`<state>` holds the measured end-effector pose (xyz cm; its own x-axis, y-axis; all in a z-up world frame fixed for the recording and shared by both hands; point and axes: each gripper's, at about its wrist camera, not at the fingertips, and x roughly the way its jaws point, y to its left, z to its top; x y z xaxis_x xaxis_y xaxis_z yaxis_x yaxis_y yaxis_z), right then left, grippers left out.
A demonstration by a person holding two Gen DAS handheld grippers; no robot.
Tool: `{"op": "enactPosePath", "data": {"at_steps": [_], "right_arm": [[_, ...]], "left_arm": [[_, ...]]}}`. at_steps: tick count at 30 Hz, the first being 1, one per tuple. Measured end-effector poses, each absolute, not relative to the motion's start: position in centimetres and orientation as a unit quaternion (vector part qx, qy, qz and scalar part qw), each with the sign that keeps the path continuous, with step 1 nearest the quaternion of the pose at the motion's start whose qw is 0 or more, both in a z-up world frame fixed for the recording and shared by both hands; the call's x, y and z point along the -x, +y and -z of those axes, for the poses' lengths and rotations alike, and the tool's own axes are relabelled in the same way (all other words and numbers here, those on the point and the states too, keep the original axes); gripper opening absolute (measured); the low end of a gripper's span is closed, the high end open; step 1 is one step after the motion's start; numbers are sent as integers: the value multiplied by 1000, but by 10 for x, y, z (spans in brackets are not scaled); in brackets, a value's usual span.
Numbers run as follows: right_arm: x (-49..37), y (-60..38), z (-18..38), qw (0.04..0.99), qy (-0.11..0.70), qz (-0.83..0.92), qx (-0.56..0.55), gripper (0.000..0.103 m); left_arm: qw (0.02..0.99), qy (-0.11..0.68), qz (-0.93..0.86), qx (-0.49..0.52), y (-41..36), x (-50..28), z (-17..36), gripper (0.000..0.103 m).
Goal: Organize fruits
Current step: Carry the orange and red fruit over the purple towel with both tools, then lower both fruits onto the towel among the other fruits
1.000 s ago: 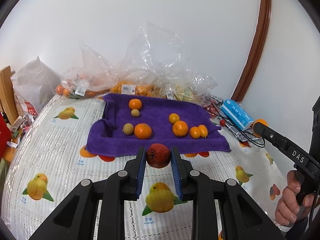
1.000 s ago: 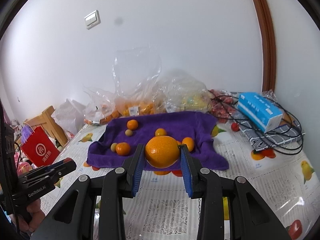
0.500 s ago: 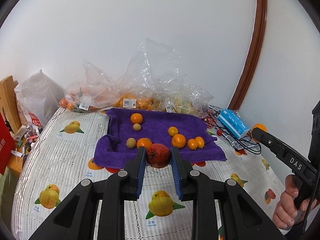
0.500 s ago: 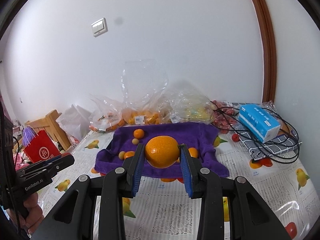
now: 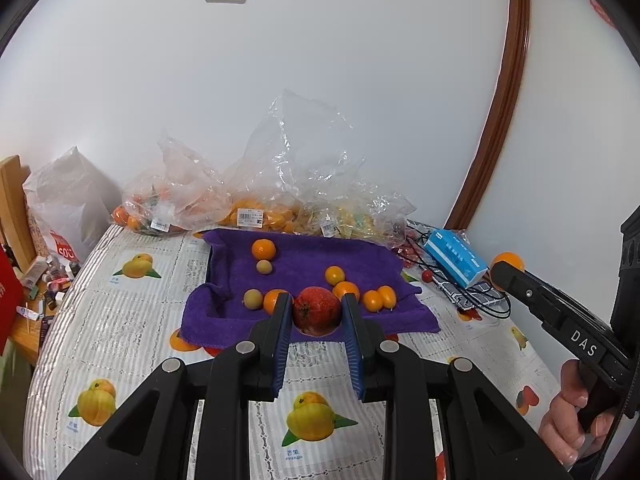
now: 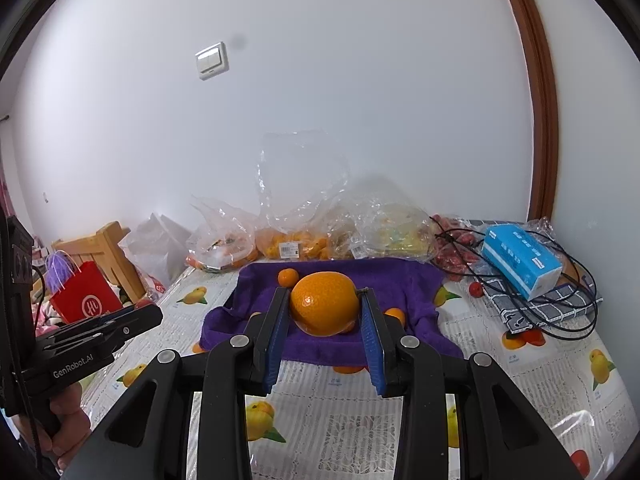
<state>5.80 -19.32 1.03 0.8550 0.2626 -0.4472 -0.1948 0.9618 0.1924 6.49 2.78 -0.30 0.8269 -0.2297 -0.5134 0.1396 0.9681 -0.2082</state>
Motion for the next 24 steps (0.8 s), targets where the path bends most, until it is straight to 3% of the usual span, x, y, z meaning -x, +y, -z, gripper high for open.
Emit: {"op": "enactPosePath", "data": {"at_steps": [24], "right_arm": [[-73,-182,-5,958,246,-128,-75,35]], "left_arm": [[950,283,99,87,28,-85,4,24]]}}
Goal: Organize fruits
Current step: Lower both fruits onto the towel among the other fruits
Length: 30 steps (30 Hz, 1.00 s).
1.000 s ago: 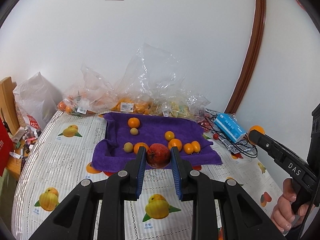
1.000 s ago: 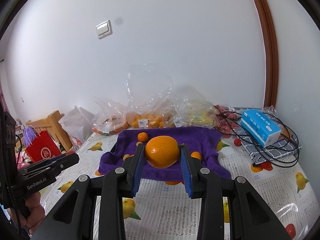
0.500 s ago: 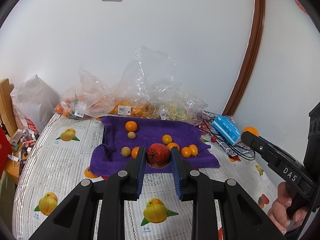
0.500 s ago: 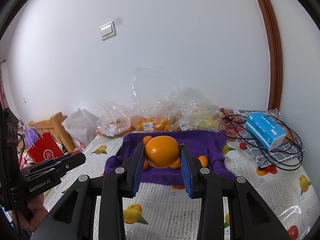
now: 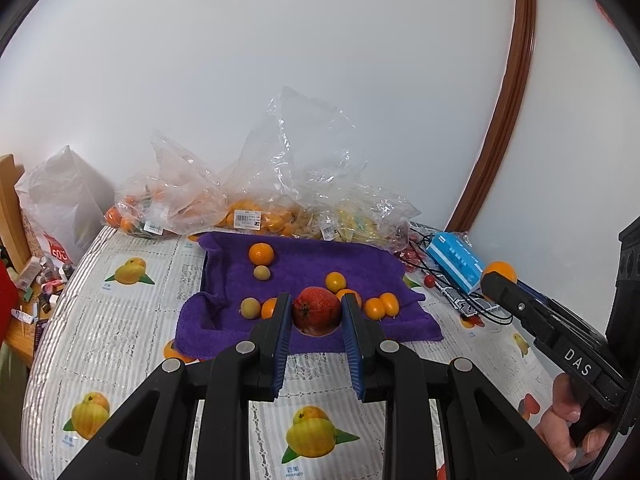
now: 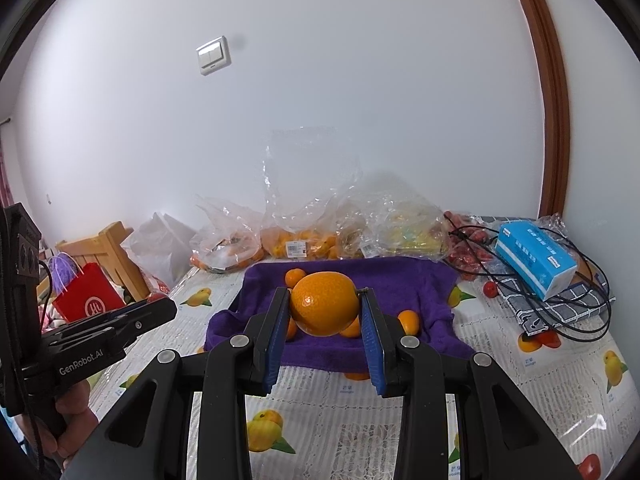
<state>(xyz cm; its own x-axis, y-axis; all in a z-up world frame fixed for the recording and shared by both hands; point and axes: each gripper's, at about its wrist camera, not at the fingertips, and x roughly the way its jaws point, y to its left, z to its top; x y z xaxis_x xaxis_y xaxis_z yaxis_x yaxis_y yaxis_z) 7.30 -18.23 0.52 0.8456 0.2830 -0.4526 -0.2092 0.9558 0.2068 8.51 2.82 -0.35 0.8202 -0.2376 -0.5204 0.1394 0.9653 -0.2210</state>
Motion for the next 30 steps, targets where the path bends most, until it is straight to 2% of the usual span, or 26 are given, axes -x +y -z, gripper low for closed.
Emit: {"op": "enactPosePath", "data": {"at_steps": [30], "right_arm": [[-135,-169,25,948,285,-121,-72,35]], "left_arm": [[943,307,88,98,48,-136,25,24]]}}
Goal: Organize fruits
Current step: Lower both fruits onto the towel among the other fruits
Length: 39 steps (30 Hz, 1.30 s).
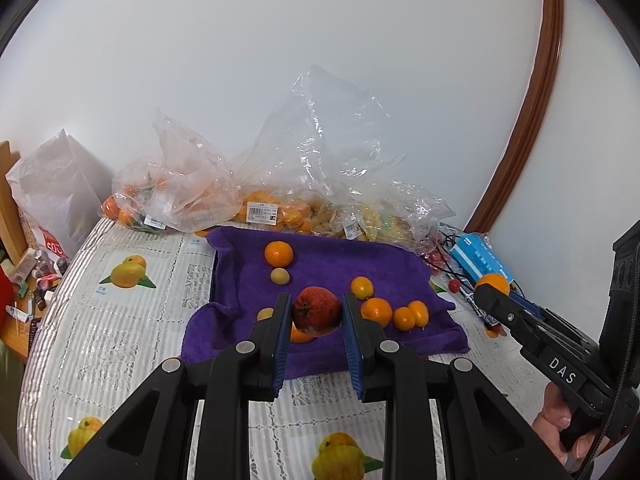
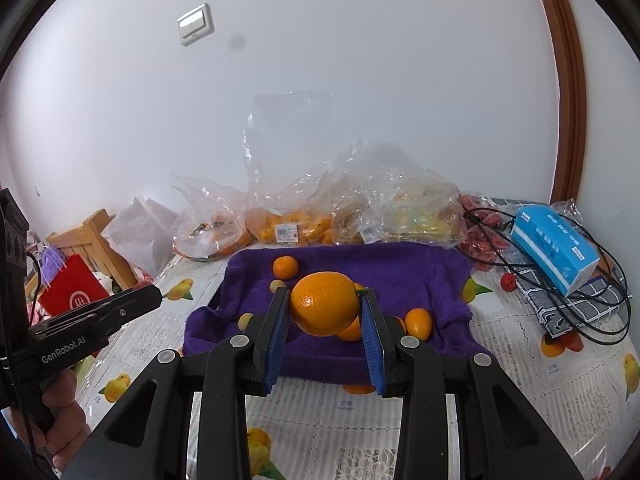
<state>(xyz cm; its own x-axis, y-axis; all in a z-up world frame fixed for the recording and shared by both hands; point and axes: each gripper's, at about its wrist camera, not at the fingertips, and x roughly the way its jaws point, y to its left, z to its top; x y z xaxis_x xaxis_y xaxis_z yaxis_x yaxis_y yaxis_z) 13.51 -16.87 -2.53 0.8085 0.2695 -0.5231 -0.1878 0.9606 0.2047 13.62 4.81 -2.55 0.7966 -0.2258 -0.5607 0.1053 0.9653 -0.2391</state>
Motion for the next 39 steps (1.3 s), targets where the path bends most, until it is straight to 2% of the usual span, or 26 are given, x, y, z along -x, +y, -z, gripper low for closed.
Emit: {"op": "enactPosePath", "data": {"at_steps": [39], "right_arm": [[-213,-187,46,944,309,-87,-77,35]], "left_arm": [[932,333,94,108,43,-219,37,24]]}}
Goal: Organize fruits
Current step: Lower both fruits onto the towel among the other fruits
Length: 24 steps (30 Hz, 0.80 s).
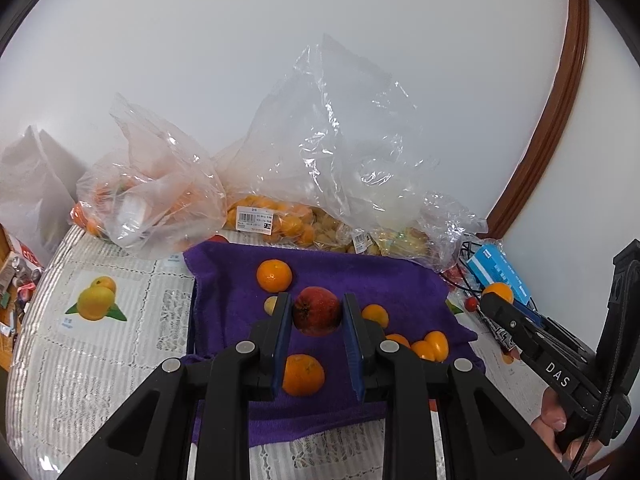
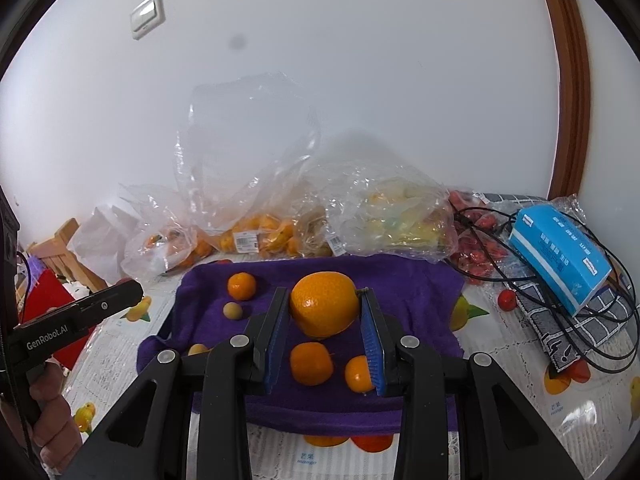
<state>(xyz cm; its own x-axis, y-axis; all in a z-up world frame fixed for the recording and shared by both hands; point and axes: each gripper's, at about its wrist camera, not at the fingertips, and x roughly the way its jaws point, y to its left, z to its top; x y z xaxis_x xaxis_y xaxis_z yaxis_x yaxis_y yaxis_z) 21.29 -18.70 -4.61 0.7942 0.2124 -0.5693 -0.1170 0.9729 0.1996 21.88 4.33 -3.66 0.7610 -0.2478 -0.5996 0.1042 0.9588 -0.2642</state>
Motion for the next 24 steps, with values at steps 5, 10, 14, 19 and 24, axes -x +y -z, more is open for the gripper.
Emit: {"op": "enactPosePath", "data": {"at_steps": [5,10,14,19,24], "right_arm": [[-225,-189,56,941,318,-84,-78,35],[-238,-192,71,937,333,-78,-76,35],[-247,-194,80,934,343,-71,-68,35],[-258,-198,90,932,351,-68,-66,35],[-267,-198,105,926,366,-71,-62,35]], "left_arm": [[929,341,92,110,42,-232,45,24],[925,353,92,108,40,-249,57,24],[921,364,95,105,35,-262,64,24],[917,378,91,92,30,-272,77,24],[910,396,86,87,27,-280,95,24]]}}
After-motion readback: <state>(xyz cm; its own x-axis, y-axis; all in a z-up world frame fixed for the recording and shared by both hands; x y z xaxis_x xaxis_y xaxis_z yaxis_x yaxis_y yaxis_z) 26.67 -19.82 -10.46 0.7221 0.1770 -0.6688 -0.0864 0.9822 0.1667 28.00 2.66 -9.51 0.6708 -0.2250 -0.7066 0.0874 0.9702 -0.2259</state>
